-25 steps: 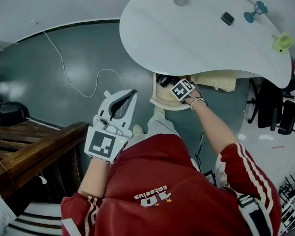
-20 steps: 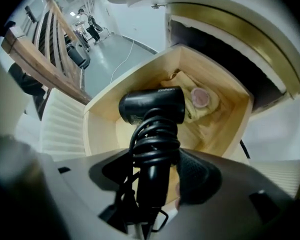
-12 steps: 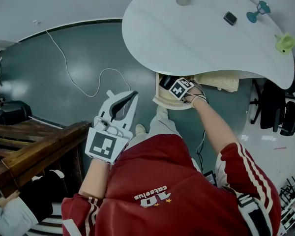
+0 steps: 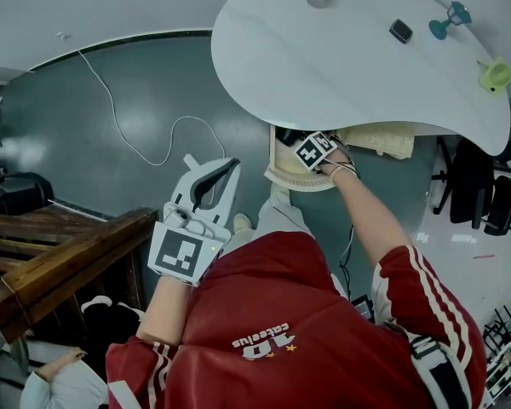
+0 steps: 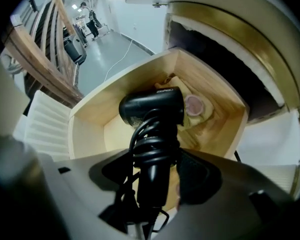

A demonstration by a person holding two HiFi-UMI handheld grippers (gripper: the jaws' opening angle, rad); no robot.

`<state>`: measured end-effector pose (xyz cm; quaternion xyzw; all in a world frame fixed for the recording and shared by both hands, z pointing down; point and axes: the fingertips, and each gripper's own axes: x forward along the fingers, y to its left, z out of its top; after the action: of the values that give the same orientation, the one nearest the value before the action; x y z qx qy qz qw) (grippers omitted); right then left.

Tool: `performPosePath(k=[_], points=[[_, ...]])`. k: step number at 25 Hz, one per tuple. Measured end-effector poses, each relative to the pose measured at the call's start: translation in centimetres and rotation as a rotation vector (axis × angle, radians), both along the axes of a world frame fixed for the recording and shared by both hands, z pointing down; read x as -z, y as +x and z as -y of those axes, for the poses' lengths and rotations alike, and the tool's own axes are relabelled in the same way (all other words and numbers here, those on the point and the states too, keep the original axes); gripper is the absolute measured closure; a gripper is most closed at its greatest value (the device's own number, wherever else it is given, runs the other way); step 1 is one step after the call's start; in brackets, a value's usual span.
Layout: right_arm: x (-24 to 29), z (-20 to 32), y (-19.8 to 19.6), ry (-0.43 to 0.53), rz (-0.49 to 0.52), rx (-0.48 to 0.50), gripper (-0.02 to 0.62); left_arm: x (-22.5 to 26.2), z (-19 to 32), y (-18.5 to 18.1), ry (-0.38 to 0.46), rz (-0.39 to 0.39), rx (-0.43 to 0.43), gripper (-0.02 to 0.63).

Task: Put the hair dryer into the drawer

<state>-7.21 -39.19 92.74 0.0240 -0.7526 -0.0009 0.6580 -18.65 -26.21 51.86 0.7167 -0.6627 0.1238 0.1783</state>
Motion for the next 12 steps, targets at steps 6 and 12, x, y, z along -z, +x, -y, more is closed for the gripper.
performPosePath(k=[6, 12], points=[[-0.6, 0.8, -0.3, 0.016, 0.044, -0.091, 0.308, -0.5, 0.1, 0.1, -0.014, -0.004, 0.007, 0.603], [-0.9, 0.7, -0.5, 0.021, 0.042, -0.064, 0.277, -0.3, 0.4, 0.4, -0.01, -0.001, 0.004, 0.603]])
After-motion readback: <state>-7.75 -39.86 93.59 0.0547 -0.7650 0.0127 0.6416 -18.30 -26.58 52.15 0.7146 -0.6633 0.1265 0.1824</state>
